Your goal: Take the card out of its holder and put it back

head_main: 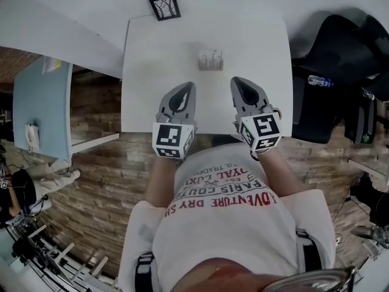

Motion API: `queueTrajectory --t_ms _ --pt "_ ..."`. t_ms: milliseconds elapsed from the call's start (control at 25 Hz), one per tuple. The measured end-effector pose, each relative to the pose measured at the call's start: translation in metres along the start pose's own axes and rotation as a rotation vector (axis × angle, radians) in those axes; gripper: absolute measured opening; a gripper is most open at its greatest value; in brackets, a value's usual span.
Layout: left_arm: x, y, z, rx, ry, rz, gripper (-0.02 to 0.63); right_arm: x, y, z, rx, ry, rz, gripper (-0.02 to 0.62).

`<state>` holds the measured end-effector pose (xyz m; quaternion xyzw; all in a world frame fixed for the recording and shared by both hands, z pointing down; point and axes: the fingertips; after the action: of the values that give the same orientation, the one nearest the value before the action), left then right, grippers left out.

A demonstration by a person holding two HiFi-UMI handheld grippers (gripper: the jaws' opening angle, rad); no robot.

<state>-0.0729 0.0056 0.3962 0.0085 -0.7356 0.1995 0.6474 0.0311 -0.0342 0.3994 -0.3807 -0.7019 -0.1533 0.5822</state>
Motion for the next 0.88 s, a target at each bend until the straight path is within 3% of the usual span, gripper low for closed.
queueTrajectory --t_ms 320,600,880 --pt "0.009 -0.06 0.019 -0.04 0.049 0.038 0.029 0.005 -0.044 -0.048 -0.004 -0.013 0.066 0.021" --pt "0.033 -0.088 0.025 0.035 0.043 0.061 0.029 0.023 -0.066 -0.062 0.02 -0.032 0.128 0.02" --pt "0.049 -0.103 0.049 0.123 0.067 0.06 0.031 0.044 -0.083 -0.068 0.098 -0.059 0.18 0.02"
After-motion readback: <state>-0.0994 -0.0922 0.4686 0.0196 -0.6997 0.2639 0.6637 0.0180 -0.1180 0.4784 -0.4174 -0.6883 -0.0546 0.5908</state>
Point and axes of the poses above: the fingertips, and each gripper's own axes: y backward along the fingers, z to its left, x out of its underside, and after that the axes turned 8 degrees about -y, right-handed
